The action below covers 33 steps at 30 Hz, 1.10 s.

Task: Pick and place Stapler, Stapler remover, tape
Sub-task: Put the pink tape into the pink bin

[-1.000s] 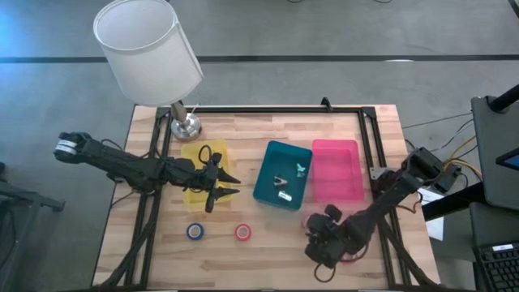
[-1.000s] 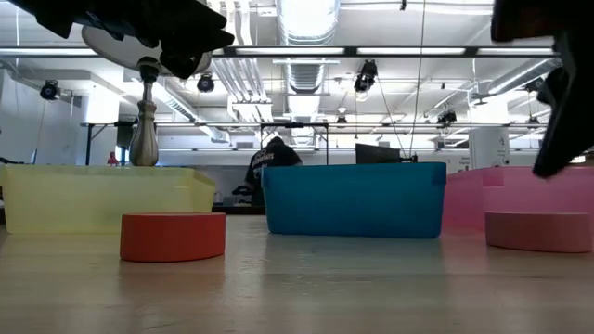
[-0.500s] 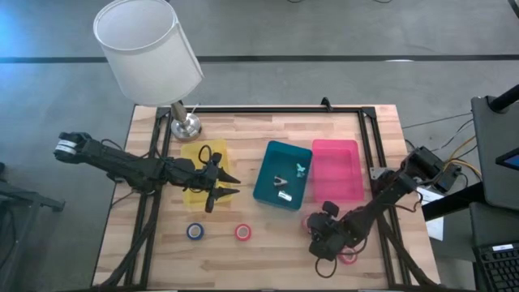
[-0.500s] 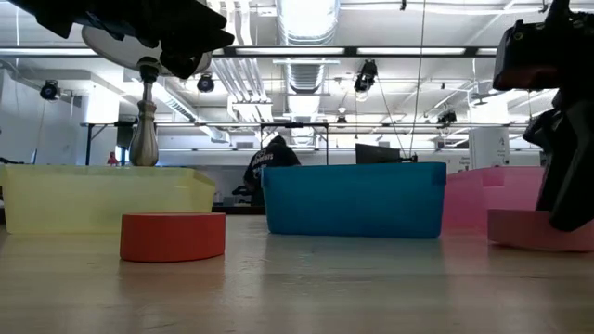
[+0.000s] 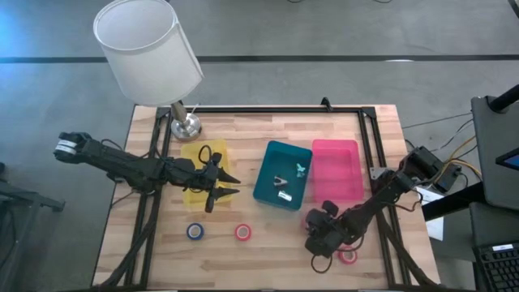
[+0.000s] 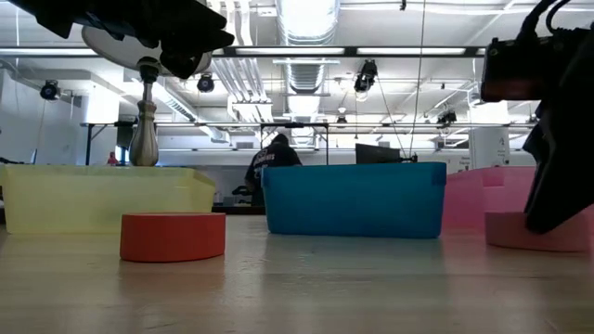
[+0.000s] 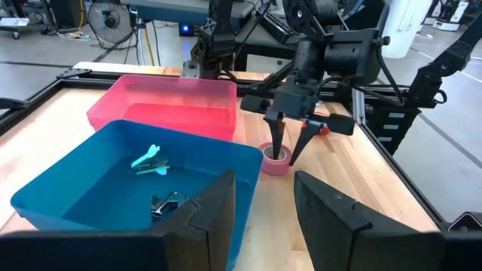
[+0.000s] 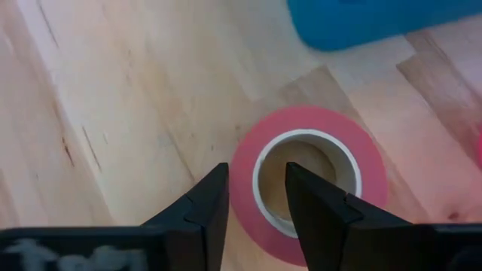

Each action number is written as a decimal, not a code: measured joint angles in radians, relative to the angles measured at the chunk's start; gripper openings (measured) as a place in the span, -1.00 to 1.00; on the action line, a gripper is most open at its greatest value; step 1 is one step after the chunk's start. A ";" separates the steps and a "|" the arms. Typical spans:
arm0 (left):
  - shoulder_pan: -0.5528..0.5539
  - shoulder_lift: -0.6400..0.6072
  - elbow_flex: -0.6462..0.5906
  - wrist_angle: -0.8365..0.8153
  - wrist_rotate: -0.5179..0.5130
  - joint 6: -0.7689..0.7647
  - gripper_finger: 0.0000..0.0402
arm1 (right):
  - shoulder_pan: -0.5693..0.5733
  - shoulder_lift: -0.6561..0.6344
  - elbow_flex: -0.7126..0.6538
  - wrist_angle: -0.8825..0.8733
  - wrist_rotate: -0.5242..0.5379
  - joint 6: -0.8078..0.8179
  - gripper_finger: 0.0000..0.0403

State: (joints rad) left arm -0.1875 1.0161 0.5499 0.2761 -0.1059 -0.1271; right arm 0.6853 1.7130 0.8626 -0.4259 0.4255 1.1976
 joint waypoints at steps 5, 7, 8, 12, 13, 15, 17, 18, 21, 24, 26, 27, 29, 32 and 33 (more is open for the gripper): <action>0.000 0.000 0.000 0.000 0.000 0.000 -0.30 | 0.000 0.000 -0.009 0.002 -0.007 -0.005 -0.57; 0.000 0.000 0.000 0.000 0.000 0.000 -0.30 | 0.000 0.000 -0.009 0.010 -0.010 -0.041 -0.67; 0.000 0.000 0.000 0.000 0.000 0.000 -0.30 | 0.000 0.000 -0.007 0.011 -0.012 -0.062 -0.71; 0.000 0.000 0.000 0.000 0.000 0.000 -0.30 | 0.002 0.000 0.032 0.021 -0.034 -0.150 -0.83; 0.000 0.000 0.000 0.000 0.000 0.000 -0.30 | 0.002 0.000 0.048 0.019 -0.043 -0.166 -0.83; 0.000 0.000 0.000 -0.001 0.000 0.000 -0.30 | 0.002 -0.001 0.086 0.014 -0.070 -0.205 -0.83; 0.000 0.000 0.000 -0.001 0.000 0.000 -0.30 | 0.002 -0.001 0.129 0.004 -0.088 -0.254 -0.80; 0.000 0.000 0.000 -0.001 0.000 0.000 -0.30 | 0.002 -0.001 0.152 0.004 -0.094 -0.274 -0.78; 0.000 0.000 0.000 -0.002 0.000 0.000 -0.30 | 0.002 -0.002 0.224 -0.036 -0.090 -0.324 -0.75; 0.000 0.000 0.000 -0.002 0.000 0.000 -0.30 | 0.002 -0.003 0.287 -0.088 -0.042 -0.389 -0.74; 0.000 0.000 0.000 -0.002 0.000 0.000 -0.30 | 0.003 -0.003 0.312 -0.102 0.026 -0.457 -0.74; 0.000 0.000 0.000 -0.002 0.000 0.000 -0.30 | 0.004 -0.003 0.320 -0.102 0.050 -0.500 -0.74; 0.000 0.000 0.000 -0.002 0.000 -0.001 -0.30 | 0.004 -0.003 0.331 -0.101 0.081 -0.581 -0.74; 0.000 0.000 0.000 -0.002 0.000 -0.001 -0.30 | 0.004 -0.005 0.330 -0.102 0.130 -0.656 -0.74; 0.000 0.000 0.000 -0.001 0.000 -0.001 -0.30 | 0.004 -0.005 0.325 -0.111 0.153 -0.666 -0.73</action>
State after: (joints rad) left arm -0.1875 1.0161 0.5499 0.2747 -0.1059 -0.1276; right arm 0.6895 1.7082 1.1877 -0.5373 0.5790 0.5315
